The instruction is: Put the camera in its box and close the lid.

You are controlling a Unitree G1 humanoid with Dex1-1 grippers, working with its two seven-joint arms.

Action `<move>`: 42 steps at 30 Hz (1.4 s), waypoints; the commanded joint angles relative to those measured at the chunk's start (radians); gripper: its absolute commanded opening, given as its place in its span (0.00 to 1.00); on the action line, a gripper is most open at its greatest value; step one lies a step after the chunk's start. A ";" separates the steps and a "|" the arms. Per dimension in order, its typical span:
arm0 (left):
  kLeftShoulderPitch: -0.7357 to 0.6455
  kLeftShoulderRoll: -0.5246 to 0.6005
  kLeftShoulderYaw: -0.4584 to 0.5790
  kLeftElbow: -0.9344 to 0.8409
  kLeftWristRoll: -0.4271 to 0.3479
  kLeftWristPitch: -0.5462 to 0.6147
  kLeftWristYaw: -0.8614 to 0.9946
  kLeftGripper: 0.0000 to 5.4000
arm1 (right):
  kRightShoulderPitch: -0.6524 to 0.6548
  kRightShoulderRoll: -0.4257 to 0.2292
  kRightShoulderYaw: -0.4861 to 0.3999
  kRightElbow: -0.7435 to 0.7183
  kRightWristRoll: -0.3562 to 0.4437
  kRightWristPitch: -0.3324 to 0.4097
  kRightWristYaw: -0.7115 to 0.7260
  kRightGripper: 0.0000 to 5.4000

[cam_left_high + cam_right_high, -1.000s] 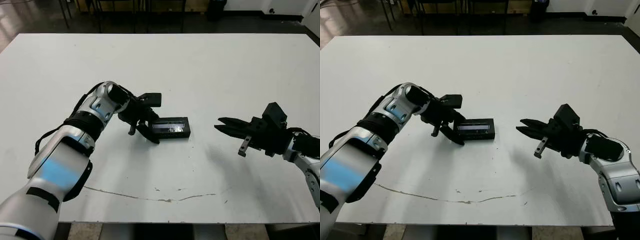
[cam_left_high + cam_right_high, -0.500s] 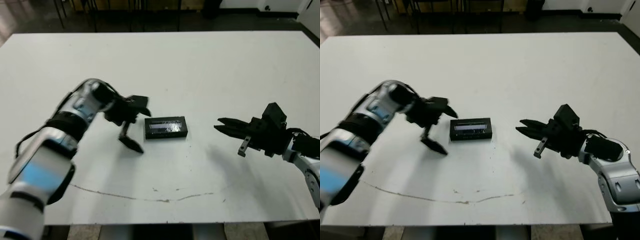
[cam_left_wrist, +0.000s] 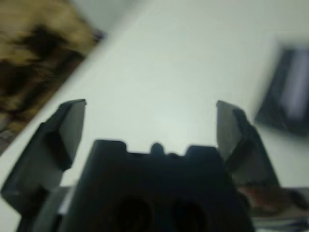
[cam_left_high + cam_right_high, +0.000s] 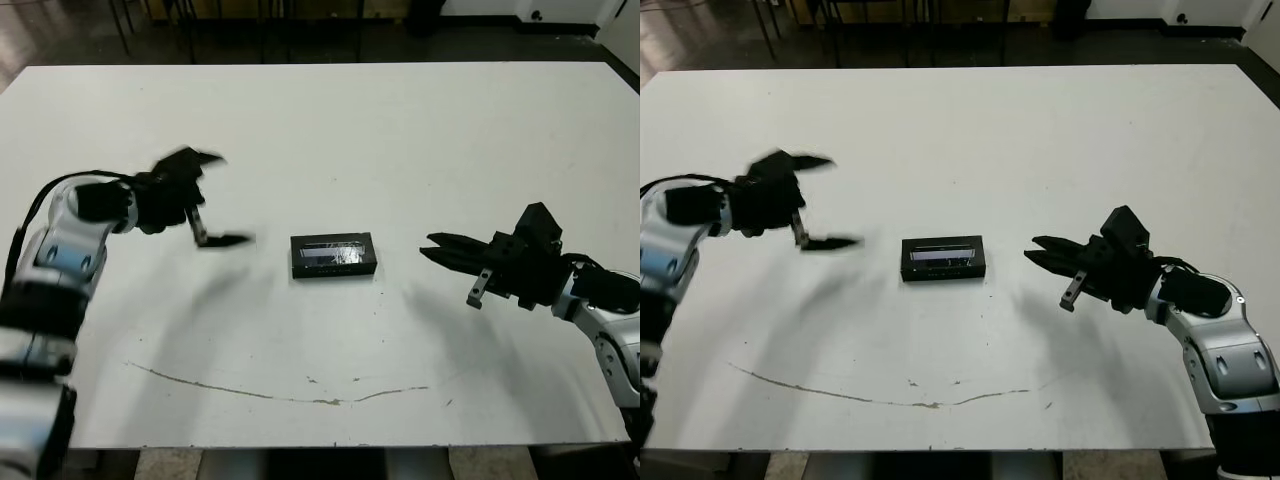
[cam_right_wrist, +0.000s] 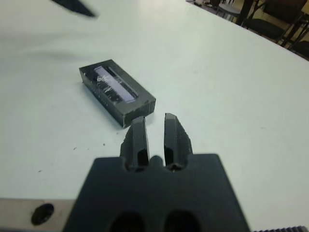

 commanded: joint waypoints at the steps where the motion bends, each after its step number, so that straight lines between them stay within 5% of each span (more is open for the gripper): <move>1: 0.113 -0.151 0.000 -0.178 -0.032 0.082 0.185 0.70 | -0.033 0.018 -0.003 0.037 -0.011 0.030 -0.037 0.00; 6: 0.155 -0.266 -0.101 -0.323 -0.047 0.196 0.269 0.47 | -0.047 0.078 -0.016 0.069 -0.023 0.007 -0.136 0.00; 11: 0.132 -0.311 -0.172 -0.277 -0.044 0.249 0.293 0.25 | -0.030 0.154 -0.020 0.056 -0.071 -0.023 -0.270 0.00; 16: 0.134 -0.360 -0.226 -0.287 -0.044 0.488 0.348 0.02 | -0.015 0.186 -0.021 0.060 -0.090 -0.036 -0.322 0.00; 26: 0.141 -0.389 -0.285 -0.237 -0.038 0.788 0.404 0.00 | 0.002 0.191 -0.035 0.043 -0.076 -0.030 -0.321 0.00; 39: 0.208 -0.294 -0.363 -0.334 -0.066 0.882 0.329 0.00 | 0.004 0.179 -0.033 0.043 -0.083 -0.026 -0.302 0.00; 42: 0.227 -0.290 -0.325 -0.389 -0.097 0.829 0.314 0.00 | 0.007 0.180 -0.034 0.043 -0.083 -0.033 -0.300 0.00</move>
